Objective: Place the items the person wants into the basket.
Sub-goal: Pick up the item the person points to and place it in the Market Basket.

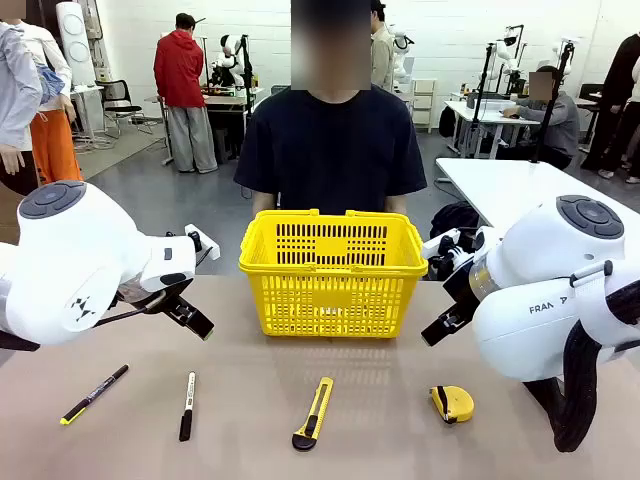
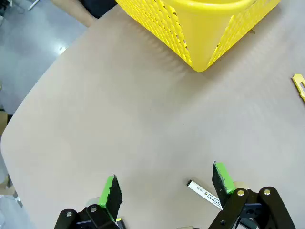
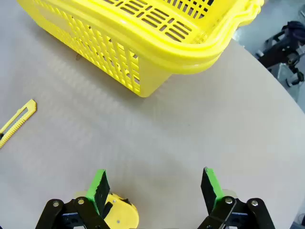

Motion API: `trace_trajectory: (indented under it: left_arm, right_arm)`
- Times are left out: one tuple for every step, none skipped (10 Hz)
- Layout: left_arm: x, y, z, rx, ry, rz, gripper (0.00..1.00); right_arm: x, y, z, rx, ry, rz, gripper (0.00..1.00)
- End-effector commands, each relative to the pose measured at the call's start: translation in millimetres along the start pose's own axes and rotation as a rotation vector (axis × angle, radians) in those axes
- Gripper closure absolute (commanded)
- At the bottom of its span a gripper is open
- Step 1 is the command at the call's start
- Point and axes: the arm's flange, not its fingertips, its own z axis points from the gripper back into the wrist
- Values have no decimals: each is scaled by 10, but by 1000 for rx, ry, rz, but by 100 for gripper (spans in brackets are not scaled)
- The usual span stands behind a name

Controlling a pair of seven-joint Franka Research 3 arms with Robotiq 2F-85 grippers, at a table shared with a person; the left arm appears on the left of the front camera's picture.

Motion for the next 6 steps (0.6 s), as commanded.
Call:
trace_trajectory:
  left_arm:
    - [0,-1,0,0,0,0,0]
    - [0,-1,0,0,0,0,0]
    - [0,-1,0,0,0,0,0]
    - [0,-1,0,0,0,0,0]
    - [0,-1,0,0,0,0,0]
    - [0,-1,0,0,0,0,0]
  right_arm:
    - [0,0,0,0,0,0,0]
    - [0,0,0,0,0,0,0]
    - [0,0,0,0,0,0,0]
    - [0,0,0,0,0,0,0]
    - [0,0,0,0,0,0,0]
    - [0,0,0,0,0,0,0]
